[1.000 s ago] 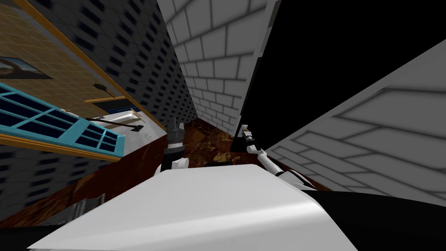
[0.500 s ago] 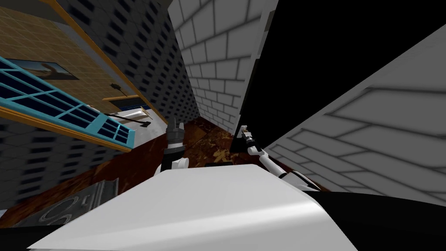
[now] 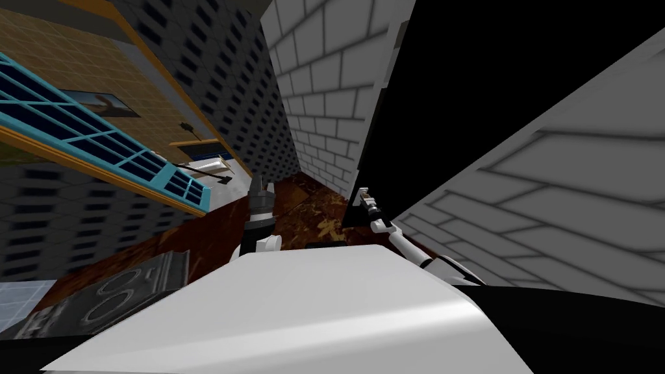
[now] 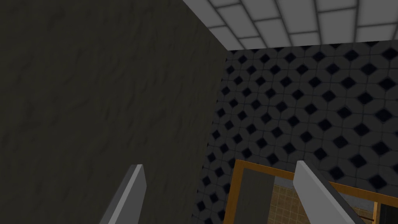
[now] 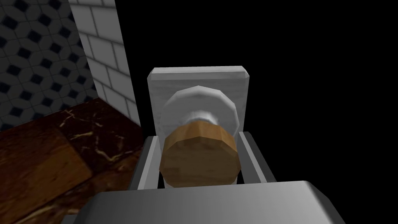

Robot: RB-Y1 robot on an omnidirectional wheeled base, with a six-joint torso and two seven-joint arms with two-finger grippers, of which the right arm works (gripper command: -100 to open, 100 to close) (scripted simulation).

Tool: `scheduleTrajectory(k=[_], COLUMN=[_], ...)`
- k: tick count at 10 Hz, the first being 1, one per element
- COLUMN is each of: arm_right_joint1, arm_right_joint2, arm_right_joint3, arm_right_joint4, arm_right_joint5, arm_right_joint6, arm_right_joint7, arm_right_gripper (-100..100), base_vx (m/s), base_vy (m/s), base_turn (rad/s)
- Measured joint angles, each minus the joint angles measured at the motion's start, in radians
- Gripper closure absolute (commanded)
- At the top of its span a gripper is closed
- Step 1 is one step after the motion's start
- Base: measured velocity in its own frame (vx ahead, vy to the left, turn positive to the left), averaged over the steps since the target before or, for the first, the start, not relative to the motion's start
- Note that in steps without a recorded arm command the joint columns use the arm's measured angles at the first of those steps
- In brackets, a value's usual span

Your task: Pull the door open

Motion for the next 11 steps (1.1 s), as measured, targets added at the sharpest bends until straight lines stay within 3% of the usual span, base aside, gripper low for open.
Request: scheduleTrajectory(k=[4, 6, 11], arm_right_joint1=[0.018, 0.025, 0.038], arm_right_joint2=[-0.059, -0.067, -0.123], arm_right_joint3=[0.055, 0.07, 0.118], arm_right_joint4=[-0.029, -0.035, -0.047], arm_right_joint5=[0.012, 0.014, 0.026], arm_right_joint6=[-0.034, -0.036, -0.086], arm_right_joint7=[-0.056, -0.066, -0.117], arm_right_gripper=[100, 100, 100], base_vx=[-0.207, -0.101, -0.17], base_vy=[-0.097, -0.048, -0.104], base_turn=[0.09, 0.075, 0.113])
